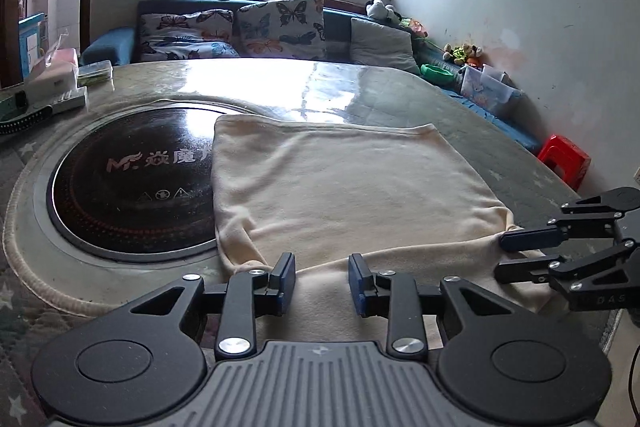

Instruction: Fold clothes

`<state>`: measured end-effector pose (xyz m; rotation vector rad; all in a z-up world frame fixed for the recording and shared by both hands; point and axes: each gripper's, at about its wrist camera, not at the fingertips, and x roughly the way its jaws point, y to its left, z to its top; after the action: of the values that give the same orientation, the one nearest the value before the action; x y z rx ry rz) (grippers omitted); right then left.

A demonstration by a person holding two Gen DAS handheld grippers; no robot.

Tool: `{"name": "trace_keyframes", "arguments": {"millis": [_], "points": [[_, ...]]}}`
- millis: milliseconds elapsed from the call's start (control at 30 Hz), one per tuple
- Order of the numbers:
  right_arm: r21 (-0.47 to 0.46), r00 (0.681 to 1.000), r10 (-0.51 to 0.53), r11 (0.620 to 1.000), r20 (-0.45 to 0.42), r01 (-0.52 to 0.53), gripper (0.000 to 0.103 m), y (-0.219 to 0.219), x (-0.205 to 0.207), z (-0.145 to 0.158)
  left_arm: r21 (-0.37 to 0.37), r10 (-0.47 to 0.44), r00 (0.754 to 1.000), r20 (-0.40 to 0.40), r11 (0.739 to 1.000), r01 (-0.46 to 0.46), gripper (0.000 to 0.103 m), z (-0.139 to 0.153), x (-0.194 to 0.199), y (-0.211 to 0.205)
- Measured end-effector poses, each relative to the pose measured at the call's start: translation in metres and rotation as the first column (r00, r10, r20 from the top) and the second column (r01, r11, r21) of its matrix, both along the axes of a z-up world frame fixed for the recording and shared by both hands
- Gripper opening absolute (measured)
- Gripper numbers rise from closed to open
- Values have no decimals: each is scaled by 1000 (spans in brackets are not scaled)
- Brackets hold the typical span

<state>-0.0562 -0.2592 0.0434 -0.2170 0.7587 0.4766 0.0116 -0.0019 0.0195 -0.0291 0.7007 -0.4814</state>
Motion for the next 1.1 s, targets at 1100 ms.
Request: {"name": "trace_keyframes", "arguments": {"millis": [1100], "points": [[-117,990,139,984,14,-136,35,-1,-73,18,428,-449,863,233,844,324,49,-10,-132,-23]]}}
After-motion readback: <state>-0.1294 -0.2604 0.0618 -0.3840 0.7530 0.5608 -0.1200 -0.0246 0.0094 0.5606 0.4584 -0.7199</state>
